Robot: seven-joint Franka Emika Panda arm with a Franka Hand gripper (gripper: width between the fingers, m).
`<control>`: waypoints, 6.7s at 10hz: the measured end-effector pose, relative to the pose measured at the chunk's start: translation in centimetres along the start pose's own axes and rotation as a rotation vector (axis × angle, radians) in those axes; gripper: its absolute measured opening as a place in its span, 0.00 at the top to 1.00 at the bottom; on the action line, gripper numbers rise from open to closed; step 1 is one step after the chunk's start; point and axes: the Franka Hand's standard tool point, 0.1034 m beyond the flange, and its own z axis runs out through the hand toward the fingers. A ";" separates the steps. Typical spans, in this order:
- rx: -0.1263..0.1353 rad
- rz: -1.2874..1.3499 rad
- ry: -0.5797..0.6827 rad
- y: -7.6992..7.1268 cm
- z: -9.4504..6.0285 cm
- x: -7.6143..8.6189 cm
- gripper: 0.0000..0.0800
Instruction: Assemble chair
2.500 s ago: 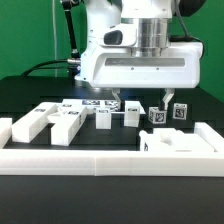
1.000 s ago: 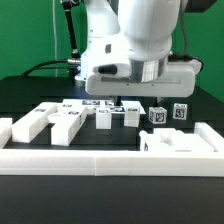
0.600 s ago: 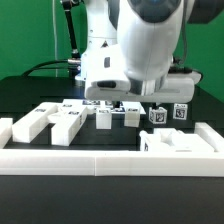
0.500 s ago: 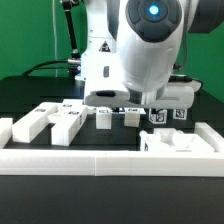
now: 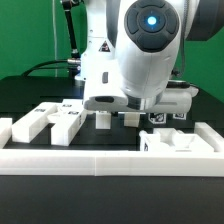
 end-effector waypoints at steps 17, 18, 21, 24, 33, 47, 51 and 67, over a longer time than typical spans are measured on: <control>-0.006 0.001 0.003 0.0 1.6 0.2 0.64; -0.006 -0.003 0.013 -0.1 1.1 0.4 0.64; -0.004 -0.048 0.066 -0.9 -3.2 0.7 0.64; 0.002 -0.059 0.124 -0.8 -5.7 1.0 0.64; 0.008 -0.077 0.567 -2.1 -12.6 -0.1 0.64; 0.000 -0.105 1.129 -4.8 -16.2 1.0 0.64; 0.005 -0.125 1.176 -6.7 -18.3 1.9 0.64; -0.054 -0.234 1.458 -9.1 -18.7 3.5 0.64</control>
Offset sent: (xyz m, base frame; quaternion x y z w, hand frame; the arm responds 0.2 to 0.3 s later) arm -0.0099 -0.0019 -0.0054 -0.0035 -0.0009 0.0061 1.0000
